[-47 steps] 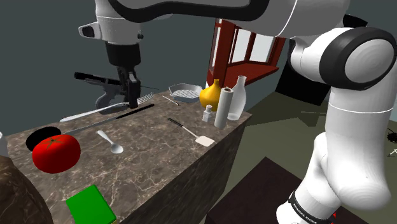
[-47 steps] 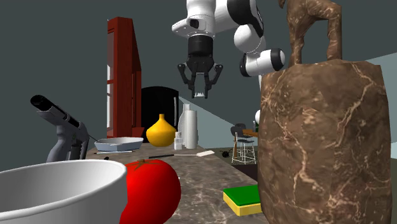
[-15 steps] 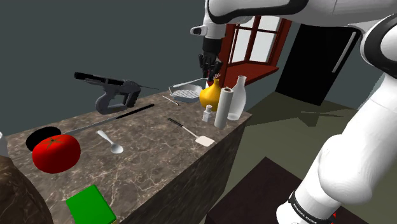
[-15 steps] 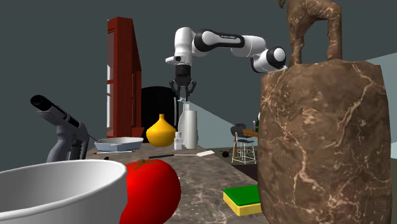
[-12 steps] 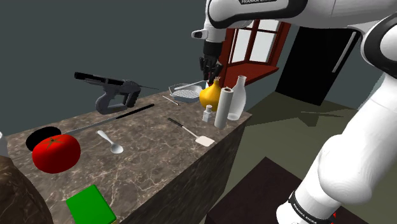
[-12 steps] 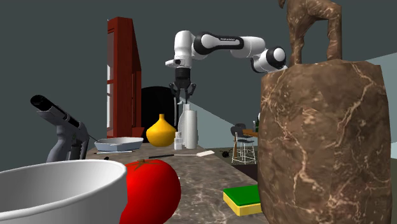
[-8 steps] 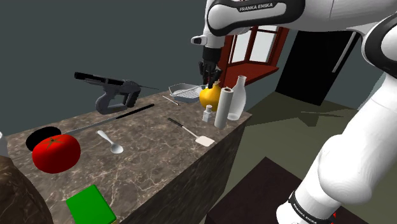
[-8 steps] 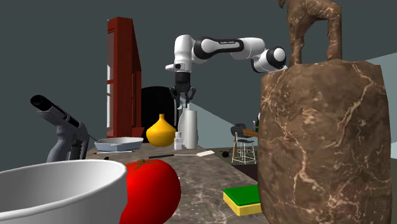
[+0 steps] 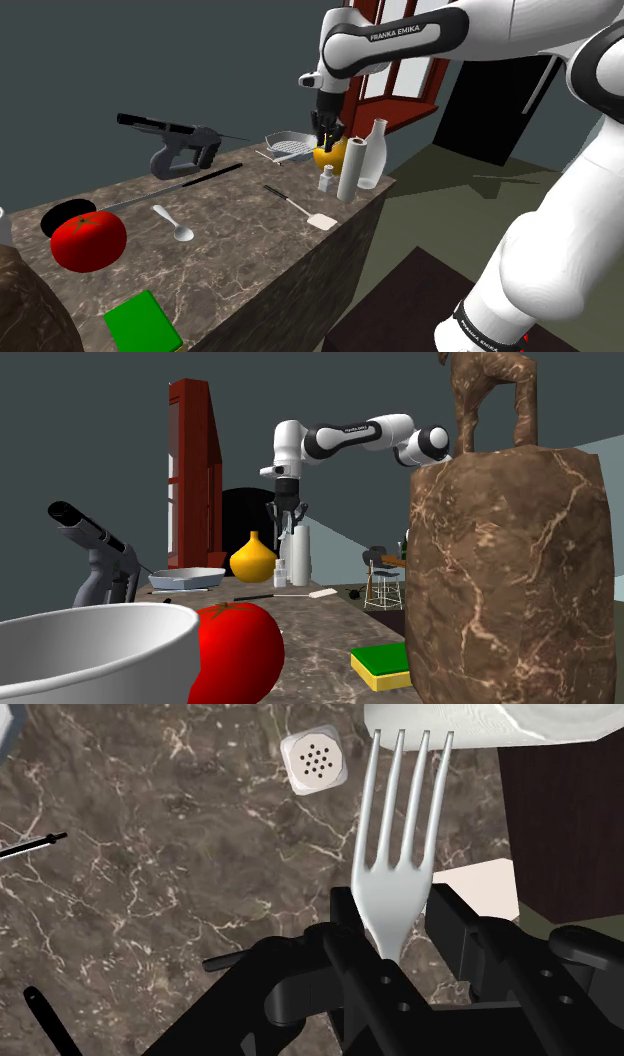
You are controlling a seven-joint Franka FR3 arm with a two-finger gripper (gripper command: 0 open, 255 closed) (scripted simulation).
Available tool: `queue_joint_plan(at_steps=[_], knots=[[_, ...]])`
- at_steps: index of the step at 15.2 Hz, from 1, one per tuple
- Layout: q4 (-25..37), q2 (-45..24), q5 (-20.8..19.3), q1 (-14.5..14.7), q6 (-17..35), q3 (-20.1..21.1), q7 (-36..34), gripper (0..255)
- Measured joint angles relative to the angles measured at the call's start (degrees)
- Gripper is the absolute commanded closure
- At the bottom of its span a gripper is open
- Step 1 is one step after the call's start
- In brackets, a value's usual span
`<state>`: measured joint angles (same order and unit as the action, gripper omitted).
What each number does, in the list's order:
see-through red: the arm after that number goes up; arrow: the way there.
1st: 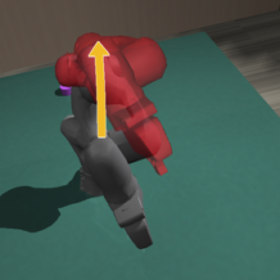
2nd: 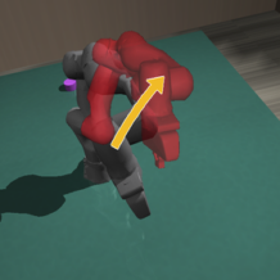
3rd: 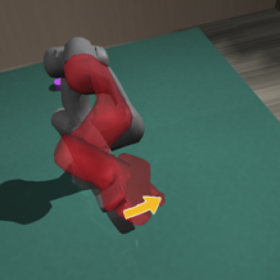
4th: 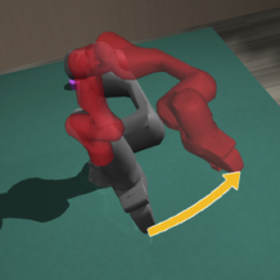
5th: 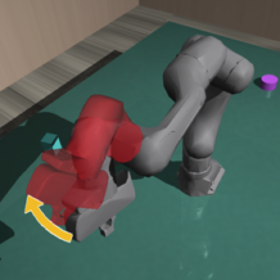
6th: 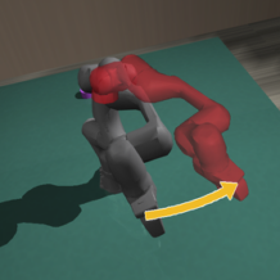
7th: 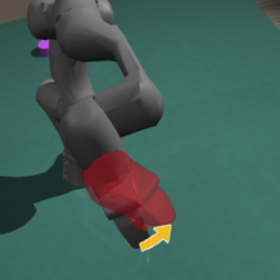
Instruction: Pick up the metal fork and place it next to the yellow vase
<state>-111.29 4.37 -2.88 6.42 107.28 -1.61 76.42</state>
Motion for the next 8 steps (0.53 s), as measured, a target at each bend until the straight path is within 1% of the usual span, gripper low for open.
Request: queue_joint_plan(at_steps=[8], knots=[[-5.41,-0.78,-0.09,0.01,6.18,0.01,-0.35,255]])
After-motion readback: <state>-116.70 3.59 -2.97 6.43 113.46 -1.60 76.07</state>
